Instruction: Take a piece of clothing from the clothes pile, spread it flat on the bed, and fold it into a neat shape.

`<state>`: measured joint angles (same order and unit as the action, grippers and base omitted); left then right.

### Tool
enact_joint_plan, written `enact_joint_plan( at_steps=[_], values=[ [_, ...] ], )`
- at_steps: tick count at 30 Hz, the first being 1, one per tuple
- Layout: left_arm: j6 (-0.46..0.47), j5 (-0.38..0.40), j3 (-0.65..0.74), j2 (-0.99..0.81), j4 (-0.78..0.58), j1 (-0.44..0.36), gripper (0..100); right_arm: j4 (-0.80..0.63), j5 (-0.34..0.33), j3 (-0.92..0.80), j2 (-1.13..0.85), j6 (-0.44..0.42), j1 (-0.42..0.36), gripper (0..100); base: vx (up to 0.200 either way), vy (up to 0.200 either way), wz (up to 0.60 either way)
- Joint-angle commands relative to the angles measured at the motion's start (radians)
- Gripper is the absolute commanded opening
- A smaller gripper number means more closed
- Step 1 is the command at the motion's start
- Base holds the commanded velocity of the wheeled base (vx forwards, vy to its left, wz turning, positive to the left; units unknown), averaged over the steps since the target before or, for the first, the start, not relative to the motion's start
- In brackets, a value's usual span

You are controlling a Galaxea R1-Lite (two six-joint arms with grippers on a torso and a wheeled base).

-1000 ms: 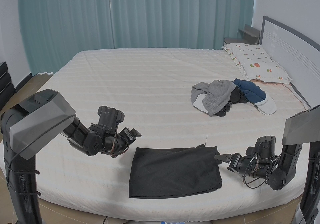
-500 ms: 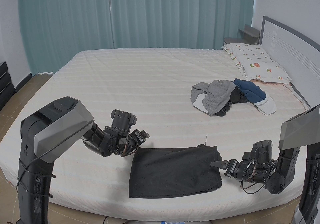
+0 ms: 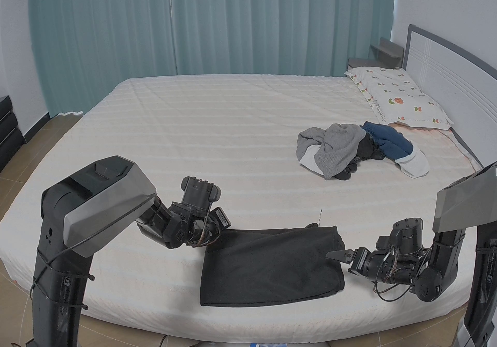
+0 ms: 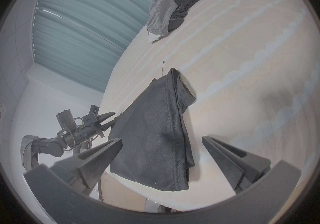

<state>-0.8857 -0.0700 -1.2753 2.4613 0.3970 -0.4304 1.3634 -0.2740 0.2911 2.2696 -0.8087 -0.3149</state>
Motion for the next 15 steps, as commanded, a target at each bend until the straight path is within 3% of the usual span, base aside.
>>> enact_joint_plan(
  at_steps=[1, 8, 15],
  values=[
    [-0.002, -0.019, 0.001, 0.013, 0.002, -0.002, 0, 0.000, -0.001, -0.009, -0.004, 0.013, -0.001, 100, 0.000, 0.000, 0.00],
    [-0.012, -0.102, 0.011, 0.012, 0.002, -0.007, 0, 0.049, 0.001, -0.050, -0.001, 0.042, -0.050, 100, 0.000, 0.000, 0.00],
    [-0.015, -0.113, 0.016, 0.010, 0.000, -0.007, 0, 0.060, 0.001, -0.059, 0.015, 0.063, -0.070, 100, 0.000, 0.000, 0.00]
  ],
)
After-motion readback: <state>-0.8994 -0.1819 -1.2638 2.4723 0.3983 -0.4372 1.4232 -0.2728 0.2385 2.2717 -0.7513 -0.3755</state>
